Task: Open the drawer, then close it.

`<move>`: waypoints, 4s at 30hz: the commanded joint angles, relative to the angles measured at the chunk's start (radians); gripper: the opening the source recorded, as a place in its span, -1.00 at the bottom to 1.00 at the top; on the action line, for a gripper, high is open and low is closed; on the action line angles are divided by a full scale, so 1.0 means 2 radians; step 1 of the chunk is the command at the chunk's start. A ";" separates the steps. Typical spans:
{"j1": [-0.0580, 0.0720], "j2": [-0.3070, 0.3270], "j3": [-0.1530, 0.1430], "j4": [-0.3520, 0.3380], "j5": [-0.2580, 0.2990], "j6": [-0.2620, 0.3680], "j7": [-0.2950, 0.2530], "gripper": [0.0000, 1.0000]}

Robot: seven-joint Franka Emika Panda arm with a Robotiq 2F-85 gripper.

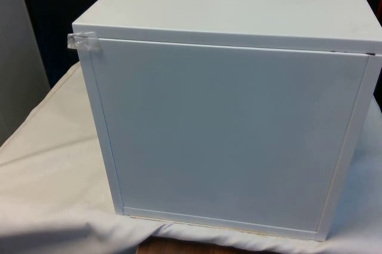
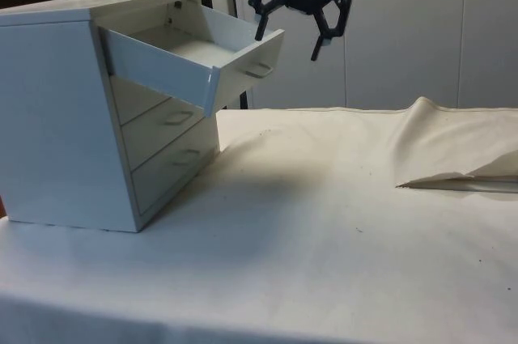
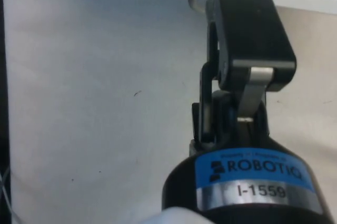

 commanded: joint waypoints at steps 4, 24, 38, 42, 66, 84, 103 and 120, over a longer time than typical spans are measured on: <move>-0.017 0.001 0.010 -0.006 -0.030 0.016 0.015 1.00; -0.026 0.014 0.007 -0.016 -0.147 0.035 0.104 1.00; -0.027 0.043 0.006 -0.013 -0.172 0.060 0.135 0.35; -0.027 0.043 0.006 -0.013 -0.173 0.061 0.136 -0.07; -0.012 0.052 0.001 0.006 -0.160 0.058 0.127 -1.00; -0.010 0.078 0.001 0.020 -0.160 0.092 0.128 -1.00; -0.027 0.066 0.011 0.034 -0.175 0.093 0.139 -1.00; -0.012 0.043 0.001 0.035 -0.161 0.091 0.129 -1.00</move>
